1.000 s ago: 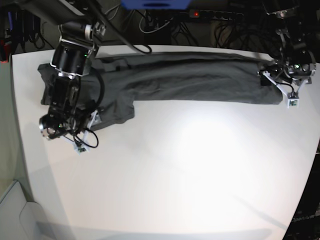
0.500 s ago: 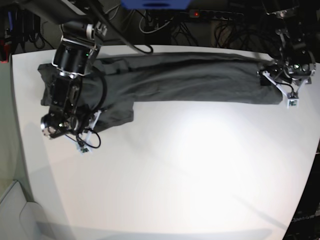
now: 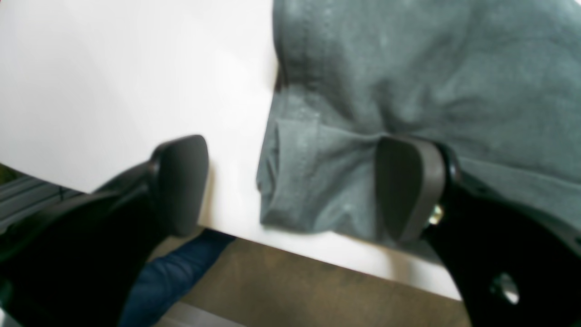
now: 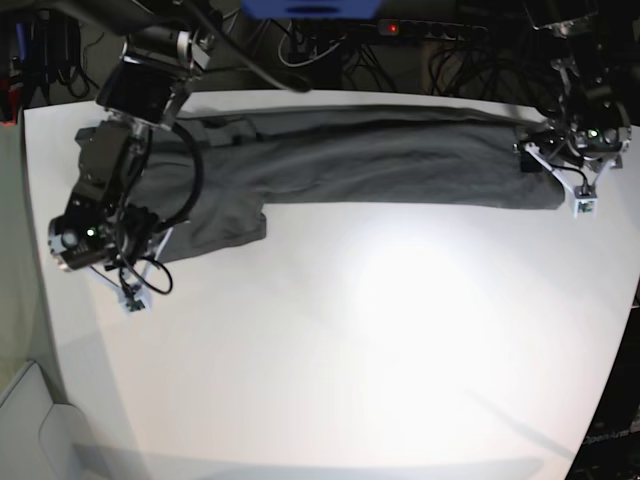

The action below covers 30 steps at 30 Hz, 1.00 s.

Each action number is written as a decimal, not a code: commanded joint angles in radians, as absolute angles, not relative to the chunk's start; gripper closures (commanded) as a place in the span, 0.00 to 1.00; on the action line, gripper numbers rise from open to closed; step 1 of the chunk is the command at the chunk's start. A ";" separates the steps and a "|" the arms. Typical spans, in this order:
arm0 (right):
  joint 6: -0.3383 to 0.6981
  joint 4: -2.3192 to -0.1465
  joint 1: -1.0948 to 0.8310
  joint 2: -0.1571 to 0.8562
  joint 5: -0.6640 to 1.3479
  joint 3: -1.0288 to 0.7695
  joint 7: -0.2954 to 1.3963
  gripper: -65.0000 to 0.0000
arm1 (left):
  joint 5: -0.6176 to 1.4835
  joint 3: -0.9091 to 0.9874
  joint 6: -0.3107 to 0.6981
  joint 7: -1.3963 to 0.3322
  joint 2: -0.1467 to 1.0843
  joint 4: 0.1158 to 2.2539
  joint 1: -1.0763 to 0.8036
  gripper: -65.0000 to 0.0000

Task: Layout the t-shirt on the table in an organized manner, then fold the t-shirt properly
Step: 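Press and tuck the sleeve flap with the right gripper, then move the right gripper to the strip end and grasp it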

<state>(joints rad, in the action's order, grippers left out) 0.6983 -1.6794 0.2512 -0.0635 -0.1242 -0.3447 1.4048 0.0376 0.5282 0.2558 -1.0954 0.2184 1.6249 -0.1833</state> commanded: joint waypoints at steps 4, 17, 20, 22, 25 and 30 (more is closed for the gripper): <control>0.698 -1.774 0.219 -0.059 -0.113 -0.337 1.396 0.94 | 0.035 0.530 0.255 -1.093 0.229 1.635 -0.176 0.13; 0.698 -1.469 0.395 -0.065 -0.117 -0.338 1.396 0.91 | 0.035 0.530 0.255 -1.093 0.229 1.635 -0.176 0.13; 0.698 -1.397 0.438 -0.064 -0.117 -0.343 1.396 0.75 | 0.035 0.533 0.255 -1.093 0.229 1.635 -0.177 0.13; 0.698 -1.356 0.456 -0.062 -0.114 -0.344 1.396 0.63 | 0.035 0.535 0.255 -1.093 0.229 1.635 -0.177 0.13; 0.698 -1.337 0.463 -0.062 -0.114 -0.346 1.374 0.46 | 0.035 0.536 0.255 -1.098 0.229 1.638 -0.177 0.13; 0.698 -1.334 0.464 -0.062 -0.114 -0.354 1.343 0.43 | 0.035 0.533 0.255 -1.101 0.229 1.643 -0.177 0.13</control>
